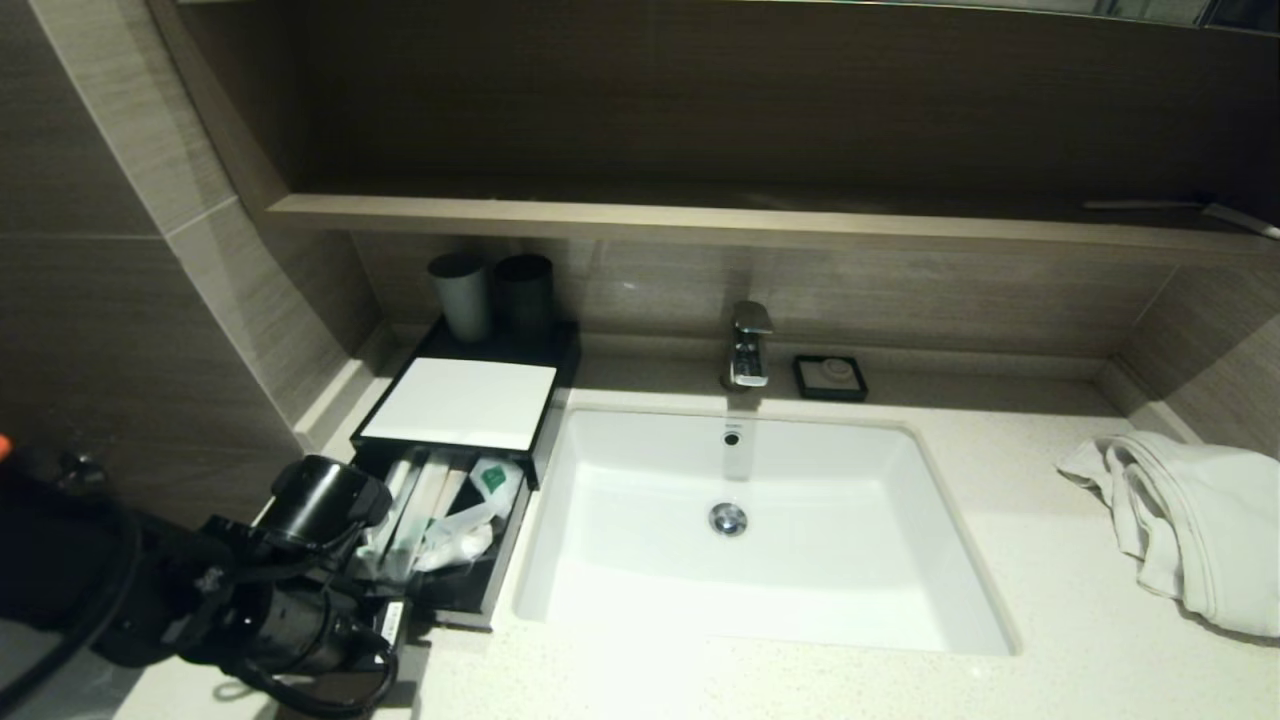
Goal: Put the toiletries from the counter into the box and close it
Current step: Close the drawer
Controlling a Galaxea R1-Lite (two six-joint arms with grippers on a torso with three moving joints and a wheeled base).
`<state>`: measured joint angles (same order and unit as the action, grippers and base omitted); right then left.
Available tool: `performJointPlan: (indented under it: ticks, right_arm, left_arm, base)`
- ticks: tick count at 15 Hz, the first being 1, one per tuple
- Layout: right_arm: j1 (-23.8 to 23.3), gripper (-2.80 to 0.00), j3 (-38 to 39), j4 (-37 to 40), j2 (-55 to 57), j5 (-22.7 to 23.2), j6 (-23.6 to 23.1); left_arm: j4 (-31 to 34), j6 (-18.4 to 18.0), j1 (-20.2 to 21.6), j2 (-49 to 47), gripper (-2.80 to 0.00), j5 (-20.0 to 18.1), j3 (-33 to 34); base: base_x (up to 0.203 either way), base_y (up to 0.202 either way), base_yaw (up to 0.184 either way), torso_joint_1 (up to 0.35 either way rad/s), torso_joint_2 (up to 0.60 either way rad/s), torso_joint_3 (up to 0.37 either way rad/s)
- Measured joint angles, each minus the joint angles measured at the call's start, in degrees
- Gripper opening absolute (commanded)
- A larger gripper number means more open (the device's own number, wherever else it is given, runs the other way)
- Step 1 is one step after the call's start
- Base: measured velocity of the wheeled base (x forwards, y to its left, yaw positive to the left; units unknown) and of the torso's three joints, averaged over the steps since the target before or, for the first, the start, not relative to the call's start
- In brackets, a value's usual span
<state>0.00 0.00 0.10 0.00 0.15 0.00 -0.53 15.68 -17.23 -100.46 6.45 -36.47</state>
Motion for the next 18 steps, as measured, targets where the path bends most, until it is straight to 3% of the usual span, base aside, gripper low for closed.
performJointPlan:
  ticks: [18]
  right_arm:
    - [0.0, -2.8, 0.0, 0.0, 0.0, 0.0, 0.0]
  left_arm:
    - [0.4, -1.2, 2.6, -6.8, -2.8, 0.0, -11.8]
  base:
    - [0.0, 0.0, 0.0, 0.0, 0.0, 0.0]
